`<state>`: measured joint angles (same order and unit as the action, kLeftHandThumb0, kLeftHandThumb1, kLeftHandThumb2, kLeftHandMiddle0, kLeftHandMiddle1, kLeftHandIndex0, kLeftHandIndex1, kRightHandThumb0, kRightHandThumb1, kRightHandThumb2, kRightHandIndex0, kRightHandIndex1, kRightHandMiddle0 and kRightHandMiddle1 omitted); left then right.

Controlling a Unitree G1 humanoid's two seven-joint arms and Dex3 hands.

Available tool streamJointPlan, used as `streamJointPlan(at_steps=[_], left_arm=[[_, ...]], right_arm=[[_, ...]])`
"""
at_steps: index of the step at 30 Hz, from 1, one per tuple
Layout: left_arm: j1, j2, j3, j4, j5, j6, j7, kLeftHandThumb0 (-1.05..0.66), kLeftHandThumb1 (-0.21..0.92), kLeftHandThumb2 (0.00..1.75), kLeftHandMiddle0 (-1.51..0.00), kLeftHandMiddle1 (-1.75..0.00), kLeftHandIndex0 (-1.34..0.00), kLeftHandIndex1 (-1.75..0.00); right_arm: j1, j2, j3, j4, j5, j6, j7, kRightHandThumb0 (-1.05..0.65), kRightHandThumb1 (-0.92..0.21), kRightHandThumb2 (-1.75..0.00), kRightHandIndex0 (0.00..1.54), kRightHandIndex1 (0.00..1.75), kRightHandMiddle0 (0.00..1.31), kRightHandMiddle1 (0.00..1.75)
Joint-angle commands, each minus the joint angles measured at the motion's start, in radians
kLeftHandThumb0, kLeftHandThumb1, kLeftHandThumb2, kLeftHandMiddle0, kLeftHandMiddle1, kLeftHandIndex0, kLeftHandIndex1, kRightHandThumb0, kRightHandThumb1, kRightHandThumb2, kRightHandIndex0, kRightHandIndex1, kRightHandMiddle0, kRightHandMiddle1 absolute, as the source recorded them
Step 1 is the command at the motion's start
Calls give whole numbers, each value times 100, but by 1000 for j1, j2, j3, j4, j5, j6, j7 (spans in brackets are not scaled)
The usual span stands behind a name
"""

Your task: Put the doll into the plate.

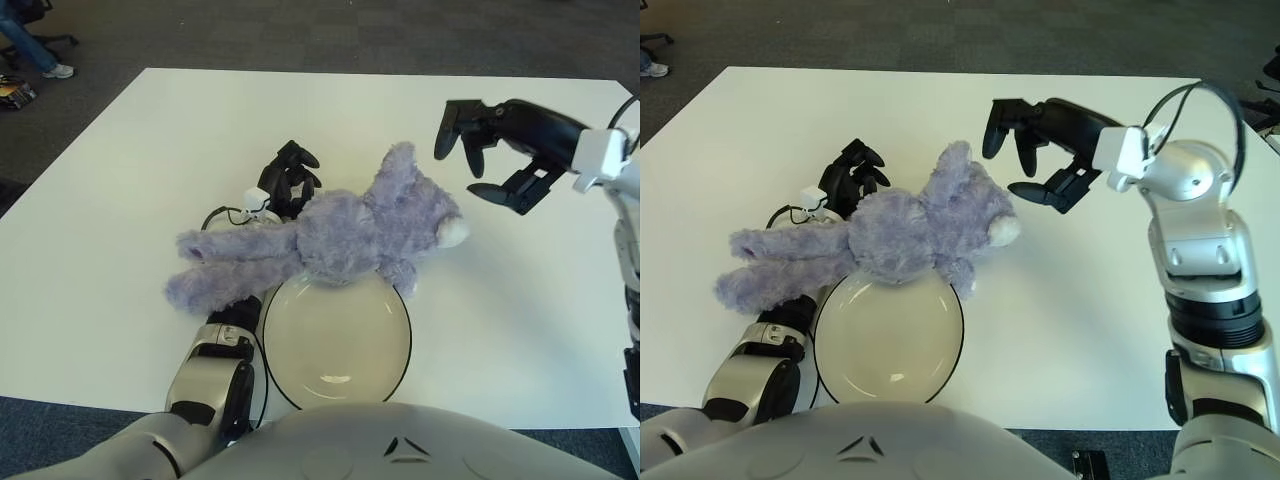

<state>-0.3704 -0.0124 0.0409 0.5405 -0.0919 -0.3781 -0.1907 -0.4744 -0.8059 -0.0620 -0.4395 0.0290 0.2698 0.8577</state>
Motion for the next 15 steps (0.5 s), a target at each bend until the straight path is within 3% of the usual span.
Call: streamJointPlan(at_steps=[1,7,11,14,15], left_arm=[[68,-2,5,6,-7,23,3,-1,34,130,-48,-175,-47,-175],[78,-5,3,-18,-6,42,7,-1,35,129,-48,-175,-47,-175],[86,-4,0,-31,0,50,11,-1,35,129,-48,-175,-46,-175],[86,-2,-1,-30,7,47,16,-1,35,129,-48,-175,-46,-175],[86,-2,-1,-30,8,45,17,-1,35,129,-48,-175,-46,-175]], right_arm=[[4,-64,-33,42,13,-86,43,49,-25,-139,65,175,0,99],[-62,-100,-17,184,2,-280,81,47,-29,-134,62,175,0,57],[-120,-110,-1,263,14,-341,112,45,-35,-127,57,175,0,41],[-145,-122,0,303,39,-356,152,-27,-33,-99,37,175,0,30],[-149,-126,1,309,43,-357,160,-35,-34,-96,30,152,0,28]])
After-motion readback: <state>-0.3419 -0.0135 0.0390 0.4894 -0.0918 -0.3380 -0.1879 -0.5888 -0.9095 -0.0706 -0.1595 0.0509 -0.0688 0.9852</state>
